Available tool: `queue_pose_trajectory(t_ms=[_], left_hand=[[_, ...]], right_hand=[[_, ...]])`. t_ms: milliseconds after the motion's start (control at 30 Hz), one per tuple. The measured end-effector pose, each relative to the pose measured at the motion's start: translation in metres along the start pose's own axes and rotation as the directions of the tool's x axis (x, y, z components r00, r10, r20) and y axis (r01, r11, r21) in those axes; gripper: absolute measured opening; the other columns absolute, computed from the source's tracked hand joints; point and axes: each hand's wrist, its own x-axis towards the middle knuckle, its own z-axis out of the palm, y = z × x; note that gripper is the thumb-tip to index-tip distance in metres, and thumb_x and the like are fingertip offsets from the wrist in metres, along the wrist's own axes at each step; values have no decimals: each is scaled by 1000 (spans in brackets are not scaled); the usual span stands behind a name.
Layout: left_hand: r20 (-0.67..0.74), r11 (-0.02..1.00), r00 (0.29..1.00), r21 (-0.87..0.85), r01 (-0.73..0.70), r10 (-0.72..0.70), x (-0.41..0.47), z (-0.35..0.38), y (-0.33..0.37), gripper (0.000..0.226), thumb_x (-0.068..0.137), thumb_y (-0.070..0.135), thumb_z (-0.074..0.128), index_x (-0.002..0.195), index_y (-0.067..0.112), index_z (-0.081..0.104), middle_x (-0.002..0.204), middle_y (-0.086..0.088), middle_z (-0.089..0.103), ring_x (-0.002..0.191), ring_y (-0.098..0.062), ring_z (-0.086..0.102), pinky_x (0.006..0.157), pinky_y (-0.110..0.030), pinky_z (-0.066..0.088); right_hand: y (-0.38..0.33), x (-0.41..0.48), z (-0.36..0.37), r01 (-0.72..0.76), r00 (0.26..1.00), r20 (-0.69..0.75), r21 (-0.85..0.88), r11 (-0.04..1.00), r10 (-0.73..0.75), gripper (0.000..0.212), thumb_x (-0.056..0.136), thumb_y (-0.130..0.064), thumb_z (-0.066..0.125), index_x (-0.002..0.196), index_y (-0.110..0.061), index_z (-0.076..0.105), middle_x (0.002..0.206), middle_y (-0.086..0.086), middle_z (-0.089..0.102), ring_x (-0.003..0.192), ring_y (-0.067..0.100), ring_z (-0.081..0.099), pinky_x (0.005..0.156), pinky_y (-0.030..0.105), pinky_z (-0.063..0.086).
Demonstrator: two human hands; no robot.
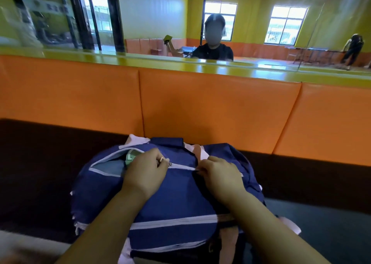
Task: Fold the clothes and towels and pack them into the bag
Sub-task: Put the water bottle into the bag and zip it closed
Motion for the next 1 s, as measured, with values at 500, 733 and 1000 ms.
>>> queue_pose_trajectory(t_ms=[500,733,1000], left_hand=[[-267,998,964,-54,-27,12,-18,-68,-76,25,86,16,62,66,6,52,58,-5,55,58,-24,52,54,-39,40],[-269,969,942,83,233,-203,-22,-101,-109,20,89,24,56,74,11,51,73,-6,57,69,-26,55,63,-39,46],[-359,985,930,117,124,-75,-36,-90,-104,23,81,20,67,101,12,59,96,-6,52,85,-26,55,75,-43,51]], right_hand=[[-40,7,11,39,999,-12,39,998,-39,22,95,-35,45,100,-22,63,104,-2,57,94,23,56,60,32,39],[-38,1,16,-58,996,-62,101,993,64,19,94,-30,48,90,-20,63,100,1,60,87,27,56,55,33,37],[-31,-24,13,-13,988,-149,179,984,41,17,89,-20,60,104,-22,68,104,3,64,94,30,58,63,37,48]])
